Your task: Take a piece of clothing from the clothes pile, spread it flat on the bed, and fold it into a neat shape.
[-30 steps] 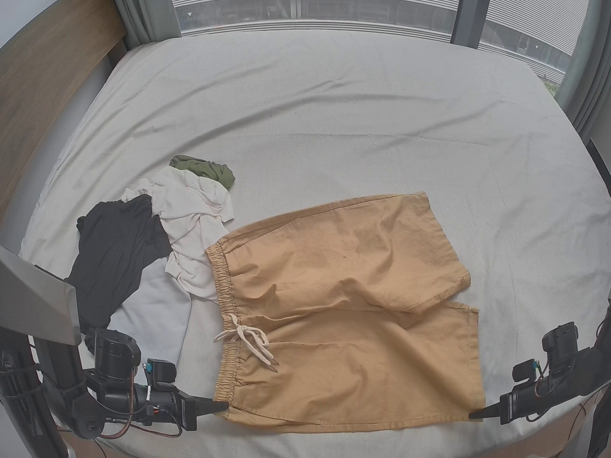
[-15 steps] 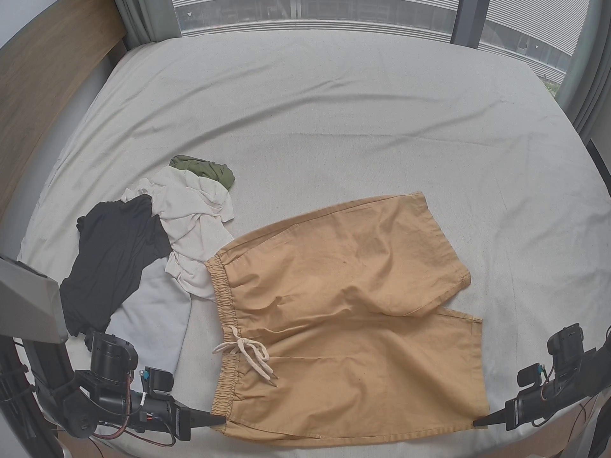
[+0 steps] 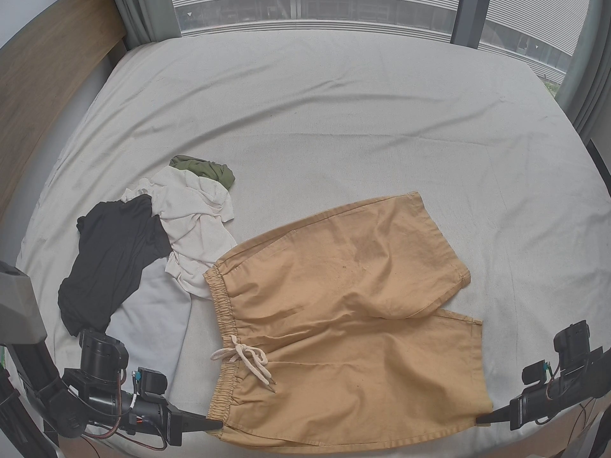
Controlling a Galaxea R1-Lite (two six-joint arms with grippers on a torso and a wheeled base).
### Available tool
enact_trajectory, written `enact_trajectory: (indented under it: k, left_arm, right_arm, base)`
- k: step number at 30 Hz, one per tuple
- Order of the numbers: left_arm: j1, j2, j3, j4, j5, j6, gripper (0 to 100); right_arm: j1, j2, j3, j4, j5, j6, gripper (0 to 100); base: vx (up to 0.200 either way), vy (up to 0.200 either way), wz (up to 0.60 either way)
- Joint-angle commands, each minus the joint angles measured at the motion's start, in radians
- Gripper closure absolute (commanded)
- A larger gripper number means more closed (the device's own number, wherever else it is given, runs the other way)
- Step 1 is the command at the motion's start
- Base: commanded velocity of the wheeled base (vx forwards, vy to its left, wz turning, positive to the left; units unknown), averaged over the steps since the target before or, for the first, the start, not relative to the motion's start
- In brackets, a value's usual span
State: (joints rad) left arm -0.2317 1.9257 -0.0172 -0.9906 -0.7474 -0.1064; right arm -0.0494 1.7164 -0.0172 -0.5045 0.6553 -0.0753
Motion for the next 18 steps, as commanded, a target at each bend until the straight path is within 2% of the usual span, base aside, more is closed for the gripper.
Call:
enact_trajectory:
  k: [1,6,13,14,15,18]
  left_arm:
    - [0.018,-0.005,0.010,-0.043,-0.001,0.001,100]
    - [0.028,0.006,0.005,-0.152,-0.001,-0.038,100]
    - [0.020,0.056,-0.017,-0.353,0.007,-0.170,100]
    - [0.020,0.056,-0.017,-0.353,0.007,-0.170,100]
    - [0.020,0.088,-0.012,-0.430,0.010,-0.197,100]
    - [0.020,0.134,-0.003,-0.519,0.011,-0.211,100]
  right_arm:
    - [0.008,-0.078,0.016,-0.029,0.010,0.002,100]
    - [-0.012,-0.101,-0.017,-0.091,0.076,0.020,100]
    - [-0.014,-0.103,-0.102,-0.095,0.079,0.078,100]
    - [-0.014,-0.103,-0.102,-0.095,0.079,0.078,100]
    - [-0.010,-0.103,-0.121,-0.095,0.079,0.091,100]
    - [-0.007,-0.104,-0.144,-0.095,0.079,0.098,100]
  base:
    - [0.000,0.000,0.00]
    - [0.000,0.000,0.00]
    - [0.000,0.000,0.00]
    - [0.000,0.000,0.00]
    - [0.000,0.000,0.00]
    - [0.000,0.000,0.00]
